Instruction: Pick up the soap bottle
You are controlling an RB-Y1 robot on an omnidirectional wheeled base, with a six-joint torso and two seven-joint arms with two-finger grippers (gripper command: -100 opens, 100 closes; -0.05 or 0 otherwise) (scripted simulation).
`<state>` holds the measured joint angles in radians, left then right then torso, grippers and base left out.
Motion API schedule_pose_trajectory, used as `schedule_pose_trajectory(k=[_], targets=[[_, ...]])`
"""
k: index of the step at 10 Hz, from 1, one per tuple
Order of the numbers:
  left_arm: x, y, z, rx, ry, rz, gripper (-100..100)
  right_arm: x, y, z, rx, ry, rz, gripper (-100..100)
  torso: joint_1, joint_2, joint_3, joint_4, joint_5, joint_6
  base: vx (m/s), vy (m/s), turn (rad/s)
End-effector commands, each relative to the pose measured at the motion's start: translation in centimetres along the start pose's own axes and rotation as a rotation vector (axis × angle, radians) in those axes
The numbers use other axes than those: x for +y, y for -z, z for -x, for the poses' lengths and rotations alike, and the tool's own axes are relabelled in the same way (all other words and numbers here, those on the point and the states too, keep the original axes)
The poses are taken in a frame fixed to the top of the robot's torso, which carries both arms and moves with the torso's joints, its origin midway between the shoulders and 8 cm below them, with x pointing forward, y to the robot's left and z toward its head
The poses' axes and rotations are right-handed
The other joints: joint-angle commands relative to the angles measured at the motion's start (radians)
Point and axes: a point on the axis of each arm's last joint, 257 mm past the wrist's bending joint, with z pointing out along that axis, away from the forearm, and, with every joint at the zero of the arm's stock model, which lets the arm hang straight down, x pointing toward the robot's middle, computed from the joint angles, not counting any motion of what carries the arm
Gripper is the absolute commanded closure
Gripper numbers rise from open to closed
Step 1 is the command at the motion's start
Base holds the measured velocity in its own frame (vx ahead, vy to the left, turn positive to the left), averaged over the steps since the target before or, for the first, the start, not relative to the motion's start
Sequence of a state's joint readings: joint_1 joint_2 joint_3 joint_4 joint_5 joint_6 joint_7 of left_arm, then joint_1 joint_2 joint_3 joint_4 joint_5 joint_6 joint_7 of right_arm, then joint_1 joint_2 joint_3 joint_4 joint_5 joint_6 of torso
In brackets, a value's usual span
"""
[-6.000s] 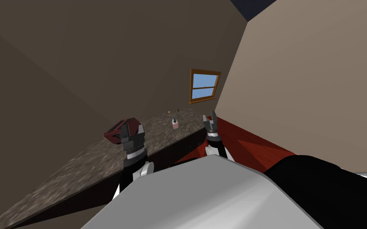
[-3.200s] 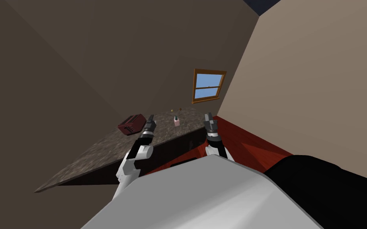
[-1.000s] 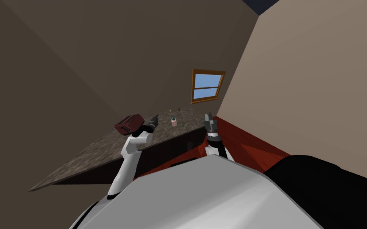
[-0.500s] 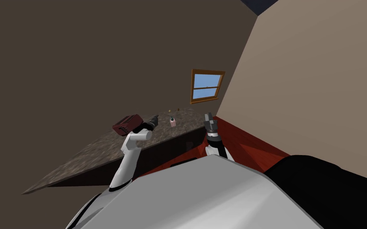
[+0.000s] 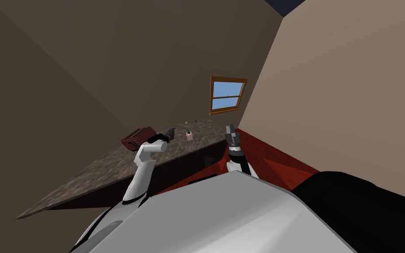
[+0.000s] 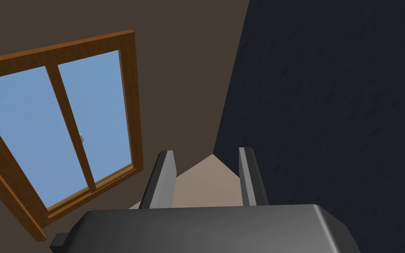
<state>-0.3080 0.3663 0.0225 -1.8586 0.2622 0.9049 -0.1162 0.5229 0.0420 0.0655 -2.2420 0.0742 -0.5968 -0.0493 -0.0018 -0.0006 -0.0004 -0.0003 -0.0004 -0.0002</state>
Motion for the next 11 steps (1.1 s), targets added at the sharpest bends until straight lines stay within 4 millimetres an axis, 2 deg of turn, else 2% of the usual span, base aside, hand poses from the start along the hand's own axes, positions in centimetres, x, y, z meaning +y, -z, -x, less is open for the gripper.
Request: schedule_pose_trajectory(k=[1, 3, 4, 6, 7, 11], targets=[[-0.1, -0.5, 0.5, 0.001, 0.009, 0.036, -100, 0.0, 0.0, 0.0, 0.000, 0.000, 0.000, 0, 0.000, 0.000, 0.000, 0.000, 0.000, 0.000, 0.019, -0.046, -0.031], [1.1, -0.4, 0.4, 0.006, 0.009, 0.081, -100, 0.0, 0.0, 0.0, 0.000, 0.000, 0.000, 0, -0.001, -0.001, 0.000, 0.000, 0.000, 0.000, 0.013, -0.036, -0.005], [0.7, -0.8, 0.9, 0.005, 0.020, 0.106, -100, 0.0, 0.0, 0.0, 0.000, 0.000, 0.000, 0, 0.000, 0.000, 0.000, 0.000, 0.000, 0.000, 0.021, -0.050, -0.034], [1.7, -0.7, 0.7, 0.009, 0.020, 0.146, -100, 0.0, 0.0, 0.0, 0.000, 0.000, 0.000, 0, -0.001, -0.001, 0.000, 0.000, 0.000, 0.000, 0.011, -0.034, -0.005], [1.2, -1.0, 1.2, 0.008, 0.032, 0.169, -100, 0.0, 0.0, 0.0, 0.000, 0.000, 0.000, 0, 0.000, 0.000, 0.000, 0.000, 0.000, 0.000, 0.014, -0.041, -0.030], [2.5, -0.9, 1.4, 0.014, 0.046, 0.259, -100, 0.0, 0.0, 0.0, 0.000, 0.000, 0.000, 0, -0.002, -0.001, 0.000, 0.000, 0.000, 0.000, 0.020, -0.042, -0.021]])
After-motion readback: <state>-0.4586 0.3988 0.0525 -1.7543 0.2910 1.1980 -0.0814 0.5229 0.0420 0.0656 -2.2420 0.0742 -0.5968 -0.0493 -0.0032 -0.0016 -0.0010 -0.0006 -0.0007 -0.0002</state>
